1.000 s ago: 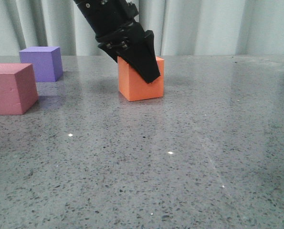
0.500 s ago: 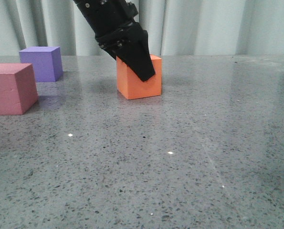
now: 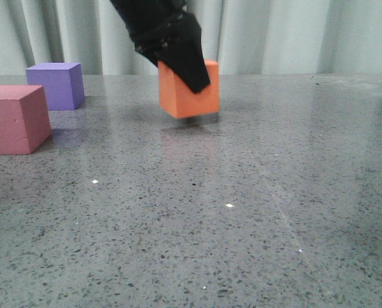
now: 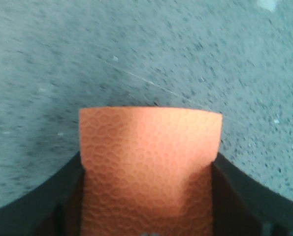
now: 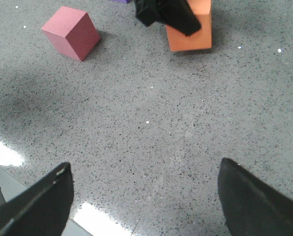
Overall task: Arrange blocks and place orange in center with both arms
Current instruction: 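Lift the orange cube and carry it toward the purple cube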
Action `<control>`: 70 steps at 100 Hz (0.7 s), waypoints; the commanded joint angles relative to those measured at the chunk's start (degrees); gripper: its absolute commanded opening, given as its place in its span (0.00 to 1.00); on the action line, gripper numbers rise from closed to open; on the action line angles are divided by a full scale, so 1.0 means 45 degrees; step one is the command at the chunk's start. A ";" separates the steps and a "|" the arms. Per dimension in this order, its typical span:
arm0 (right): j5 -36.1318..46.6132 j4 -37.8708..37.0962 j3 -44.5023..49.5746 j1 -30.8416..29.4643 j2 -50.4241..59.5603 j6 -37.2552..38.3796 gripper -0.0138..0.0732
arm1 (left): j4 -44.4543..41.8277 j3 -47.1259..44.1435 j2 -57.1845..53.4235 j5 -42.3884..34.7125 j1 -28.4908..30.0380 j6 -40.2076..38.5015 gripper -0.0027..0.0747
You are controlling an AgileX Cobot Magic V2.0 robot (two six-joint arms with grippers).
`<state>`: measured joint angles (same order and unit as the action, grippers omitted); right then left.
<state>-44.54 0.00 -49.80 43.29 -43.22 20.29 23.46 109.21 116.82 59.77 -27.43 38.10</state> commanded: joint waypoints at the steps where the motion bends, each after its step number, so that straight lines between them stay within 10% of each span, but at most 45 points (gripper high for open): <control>1: 0.0902 0.0000 -0.0318 -0.0003 0.0088 -0.0141 0.85 | -0.0391 0.1106 -0.0857 -0.0288 -0.0113 -0.1506 0.13; 38: 0.1001 0.0000 -0.0318 -0.0003 0.0088 -0.0141 0.85 | -0.6961 0.2499 -0.2080 0.0210 -0.0113 -1.0846 0.13; 70: 0.1029 0.0000 -0.0318 -0.0003 0.0088 -0.0141 0.85 | -0.9107 0.2499 -0.2693 0.1833 -0.0113 -1.3218 0.13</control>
<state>-44.23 0.00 -49.80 43.29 -43.22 20.29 -15.30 118.56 108.93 69.06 -27.43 -18.85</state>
